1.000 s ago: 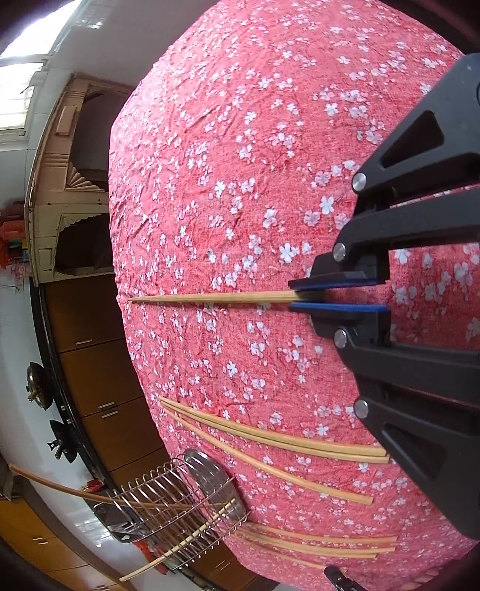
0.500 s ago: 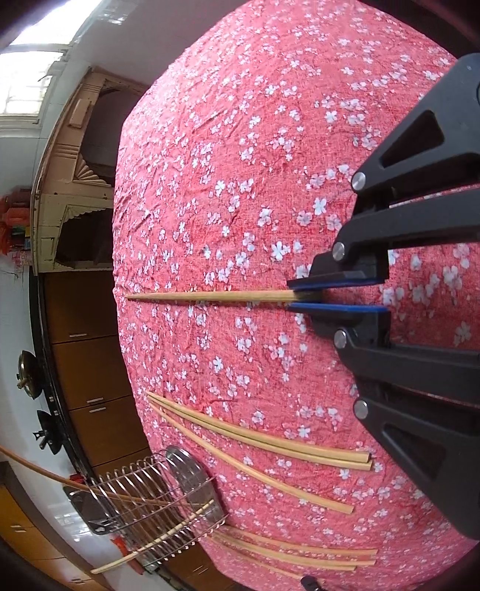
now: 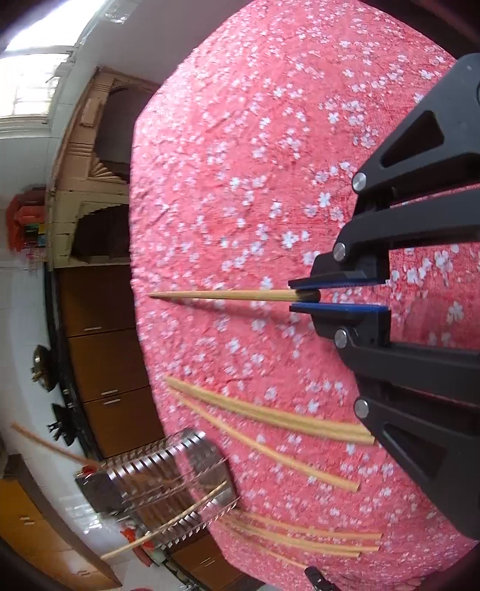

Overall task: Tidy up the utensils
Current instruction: 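Lift both held chopsticks upright with the left and right tools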

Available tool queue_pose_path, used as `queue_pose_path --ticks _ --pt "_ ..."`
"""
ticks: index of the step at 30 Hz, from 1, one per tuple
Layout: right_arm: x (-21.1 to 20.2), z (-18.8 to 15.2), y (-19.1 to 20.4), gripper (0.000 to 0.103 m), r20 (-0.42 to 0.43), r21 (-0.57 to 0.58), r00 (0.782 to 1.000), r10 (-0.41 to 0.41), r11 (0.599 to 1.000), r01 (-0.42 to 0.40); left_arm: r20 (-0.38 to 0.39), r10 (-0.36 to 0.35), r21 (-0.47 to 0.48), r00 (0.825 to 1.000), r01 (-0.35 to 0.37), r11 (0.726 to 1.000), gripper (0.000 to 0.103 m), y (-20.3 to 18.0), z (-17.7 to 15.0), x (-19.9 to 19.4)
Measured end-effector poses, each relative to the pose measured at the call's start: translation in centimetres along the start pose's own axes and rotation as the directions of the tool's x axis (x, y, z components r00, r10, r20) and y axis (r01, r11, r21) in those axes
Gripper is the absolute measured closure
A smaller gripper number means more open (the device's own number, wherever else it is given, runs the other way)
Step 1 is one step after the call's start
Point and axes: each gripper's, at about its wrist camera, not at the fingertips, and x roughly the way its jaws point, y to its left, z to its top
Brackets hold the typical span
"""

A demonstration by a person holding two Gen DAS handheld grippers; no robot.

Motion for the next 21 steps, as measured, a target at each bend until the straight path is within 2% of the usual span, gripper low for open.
queue_pose_path --ticks 4,10,14,21 --pt "-3.3 2.0 0.3 0.095 0.123 -0.034 0.992 -0.008 0.999 0.012 0.081 -0.023 0.005 0.996 0.023 1.000 0.096 1.0 0.6 -2.8" --pt "-7.6 6.1 0.3 0.095 0.291 -0.042 0.957 -0.001 0.999 0.014 0.238 -0.051 -0.058 0.970 0.067 0.996 0.096 3.6 3.7 -7.8" --pt "-8.7 8.8 0.2 0.095 0.352 -0.043 0.936 0.006 0.999 0.010 0.327 -0.037 -0.096 0.944 0.072 0.993 0.096 5.3 7.0 -10.3" --pt "-9.9 12.9 0.6 0.095 0.421 -0.038 0.907 0.022 0.999 -0.006 0.401 0.002 -0.107 0.916 0.045 0.993 0.096 6.1 11.5 -12.4"
